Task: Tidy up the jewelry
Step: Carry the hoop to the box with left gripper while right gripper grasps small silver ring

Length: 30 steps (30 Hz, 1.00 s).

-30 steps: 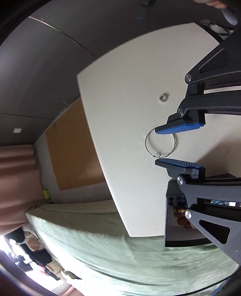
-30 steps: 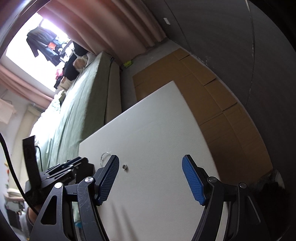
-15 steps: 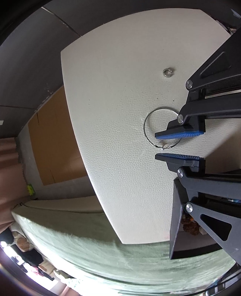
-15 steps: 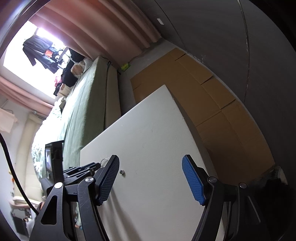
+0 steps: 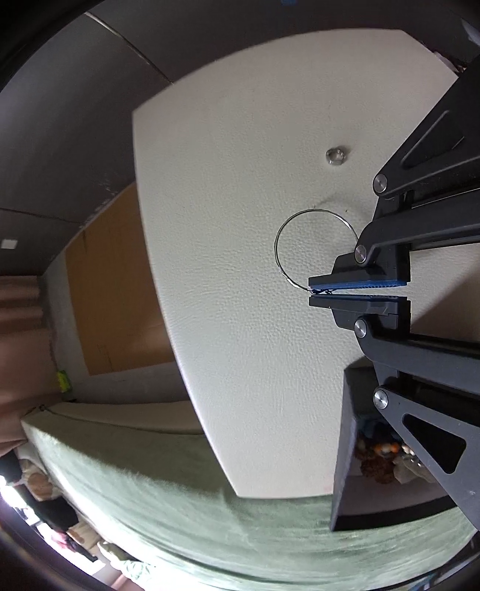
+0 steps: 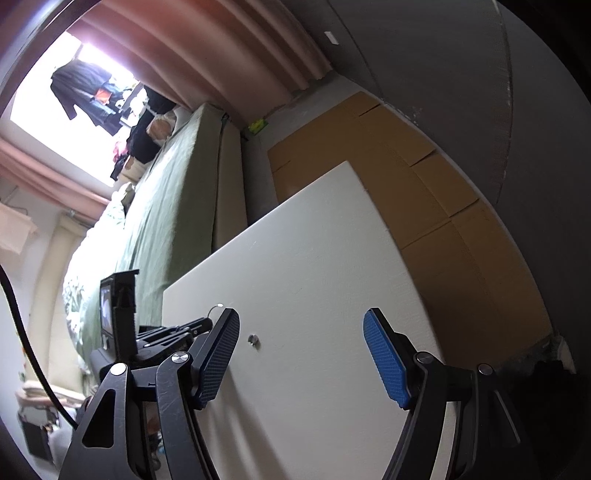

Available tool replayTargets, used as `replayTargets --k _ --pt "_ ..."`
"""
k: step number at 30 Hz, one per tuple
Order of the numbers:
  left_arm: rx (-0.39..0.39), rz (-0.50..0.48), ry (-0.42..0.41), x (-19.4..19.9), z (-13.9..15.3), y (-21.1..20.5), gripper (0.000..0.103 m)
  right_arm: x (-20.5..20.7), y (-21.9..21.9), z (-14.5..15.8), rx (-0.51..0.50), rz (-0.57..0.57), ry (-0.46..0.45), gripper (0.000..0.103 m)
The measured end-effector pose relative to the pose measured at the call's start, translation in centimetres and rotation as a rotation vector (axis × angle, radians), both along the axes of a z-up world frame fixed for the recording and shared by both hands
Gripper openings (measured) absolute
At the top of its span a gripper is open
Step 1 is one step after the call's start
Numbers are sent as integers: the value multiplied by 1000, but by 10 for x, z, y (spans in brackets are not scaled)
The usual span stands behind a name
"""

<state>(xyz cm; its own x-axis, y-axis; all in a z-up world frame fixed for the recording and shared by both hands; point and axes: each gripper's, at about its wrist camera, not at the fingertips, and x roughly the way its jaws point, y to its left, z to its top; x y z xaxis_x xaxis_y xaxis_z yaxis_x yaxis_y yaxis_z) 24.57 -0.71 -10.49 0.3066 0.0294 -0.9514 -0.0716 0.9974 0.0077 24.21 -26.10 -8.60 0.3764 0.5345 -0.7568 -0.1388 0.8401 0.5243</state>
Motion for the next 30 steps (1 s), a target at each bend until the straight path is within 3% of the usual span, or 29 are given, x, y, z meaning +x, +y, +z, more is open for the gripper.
replayTargets --k 4,12,22,30 --pt "-39 21 -65 -17 23 7 2 -1 13 -1 -2 33 -2 68" --pt "-116 131 -183 -55 53 36 2 -2 49 -14 -65 128 6 50" --pt "-203 300 -334 -102 58 78 2 -3 87 -29 -138 202 16 36" --pt "-248 346 -341 -116 53 106 2 -9 122 -44 -236 238 8 23"
